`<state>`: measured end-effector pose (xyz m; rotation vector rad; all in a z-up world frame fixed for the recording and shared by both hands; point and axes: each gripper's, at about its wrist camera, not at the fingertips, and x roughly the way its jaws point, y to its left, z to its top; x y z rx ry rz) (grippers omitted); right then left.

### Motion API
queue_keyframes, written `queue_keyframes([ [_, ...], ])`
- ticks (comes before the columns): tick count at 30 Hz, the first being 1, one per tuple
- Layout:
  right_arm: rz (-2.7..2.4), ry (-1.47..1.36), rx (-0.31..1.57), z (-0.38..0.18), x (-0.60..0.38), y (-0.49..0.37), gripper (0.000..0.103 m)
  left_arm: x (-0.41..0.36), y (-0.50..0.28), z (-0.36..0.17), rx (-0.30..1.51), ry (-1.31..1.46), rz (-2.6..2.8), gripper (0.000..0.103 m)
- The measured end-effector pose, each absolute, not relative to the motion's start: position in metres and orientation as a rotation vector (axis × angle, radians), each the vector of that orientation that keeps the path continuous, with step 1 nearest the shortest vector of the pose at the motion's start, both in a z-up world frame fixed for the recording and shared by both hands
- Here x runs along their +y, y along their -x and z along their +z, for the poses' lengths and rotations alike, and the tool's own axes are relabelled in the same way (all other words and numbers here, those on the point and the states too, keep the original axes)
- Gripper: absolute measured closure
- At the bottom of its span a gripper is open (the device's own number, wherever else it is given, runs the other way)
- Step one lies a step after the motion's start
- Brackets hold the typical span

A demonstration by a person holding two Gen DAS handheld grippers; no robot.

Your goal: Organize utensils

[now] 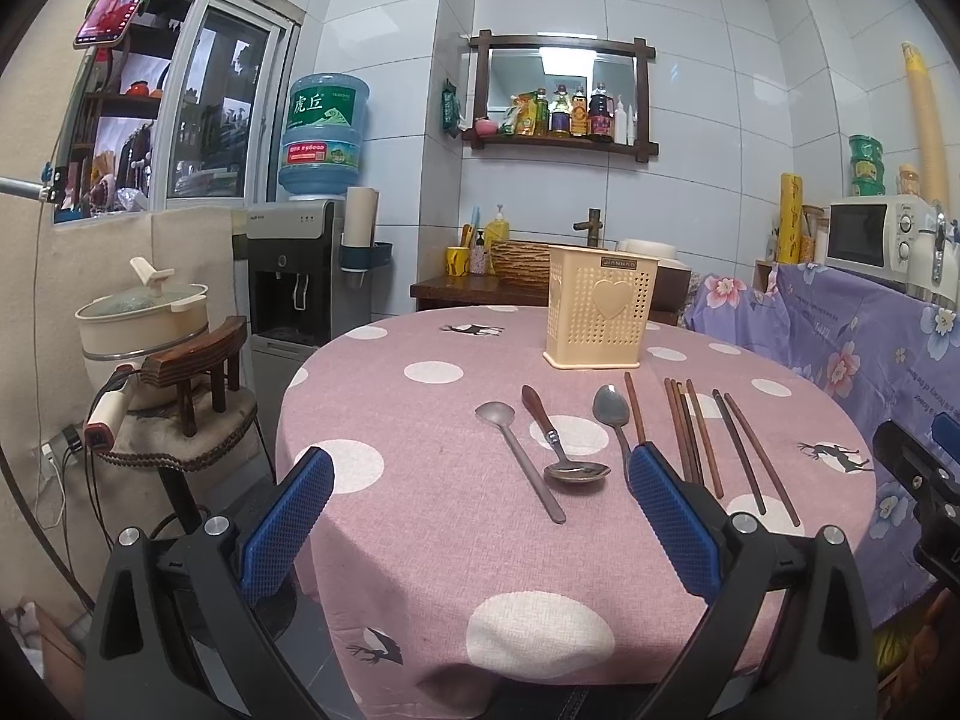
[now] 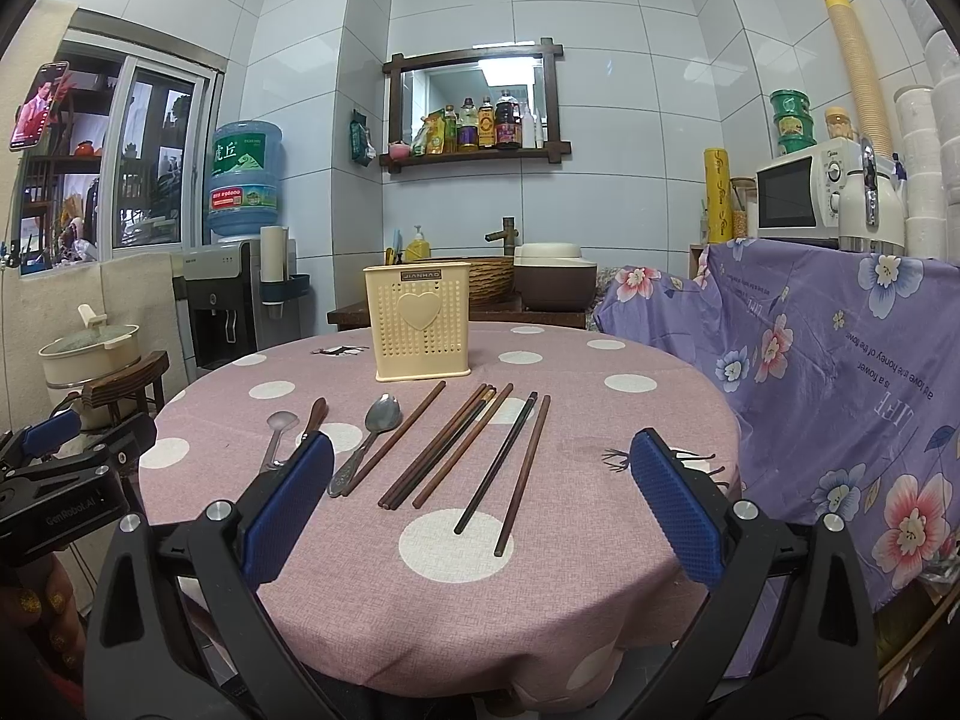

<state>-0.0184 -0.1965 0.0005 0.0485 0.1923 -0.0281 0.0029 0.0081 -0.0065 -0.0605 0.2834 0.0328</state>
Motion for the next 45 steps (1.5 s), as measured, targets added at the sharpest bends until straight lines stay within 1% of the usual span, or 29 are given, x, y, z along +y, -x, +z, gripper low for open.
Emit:
queue_keyframes([
  [45, -0.028, -0.046, 0.197, -0.0024, -0.1964, 0.0160, 0.005, 0.0093, -0.0039, -0.0095, 0.294, 0.056, 0.034, 0.005],
])
